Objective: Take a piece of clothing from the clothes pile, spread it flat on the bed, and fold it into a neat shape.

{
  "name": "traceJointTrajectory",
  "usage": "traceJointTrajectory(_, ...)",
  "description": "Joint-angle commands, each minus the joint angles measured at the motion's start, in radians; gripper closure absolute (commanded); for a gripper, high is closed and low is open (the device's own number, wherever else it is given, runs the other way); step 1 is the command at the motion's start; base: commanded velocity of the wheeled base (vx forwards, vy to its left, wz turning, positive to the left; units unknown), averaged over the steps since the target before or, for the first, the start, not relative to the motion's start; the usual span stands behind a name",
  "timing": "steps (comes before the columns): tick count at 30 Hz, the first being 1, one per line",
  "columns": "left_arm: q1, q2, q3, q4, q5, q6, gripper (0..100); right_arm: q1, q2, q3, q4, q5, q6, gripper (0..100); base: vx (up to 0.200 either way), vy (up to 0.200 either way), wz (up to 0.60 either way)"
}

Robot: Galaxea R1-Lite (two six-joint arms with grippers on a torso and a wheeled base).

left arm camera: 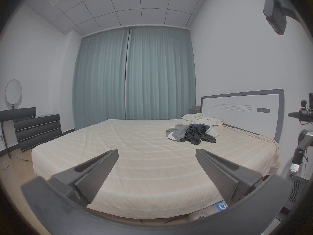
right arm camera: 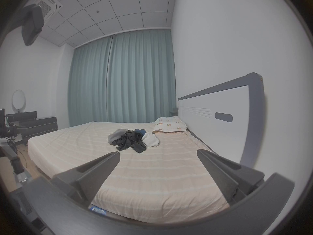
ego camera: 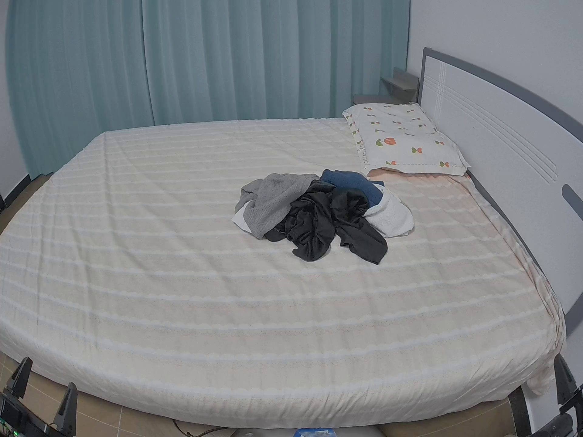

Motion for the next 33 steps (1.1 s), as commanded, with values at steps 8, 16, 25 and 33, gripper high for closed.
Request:
traceJointTrajectory(8, 0.000, -0.016, 0.018, 0.000, 0.001, -0.001, 0, 0.069, 0.832, -0.170, -0.130, 0.110, 0.011, 0, 0.000, 0.000, 0.00)
traceJointTrajectory(16, 0.000, -0.016, 0.018, 0.000, -0.001, -0.001, 0, 0.101, 1.494, -0.269, -0.633, 0.076, 0.129, 0, 0.000, 0.000, 0.00)
traceJointTrajectory(25, 0.000, -0.016, 0.018, 0.000, -0.001, -0.001, 0, 0.138, 1.926, -0.555, -0.753, 0.012, 0.238, 0, 0.000, 0.000, 0.00)
traceJointTrajectory(33, 0.000, -0.016, 0.018, 0.000, -0.001, -0.001, 0, 0.159, 2.216, -0.866, -0.739, -0.017, 0.298, 0, 0.000, 0.000, 0.00)
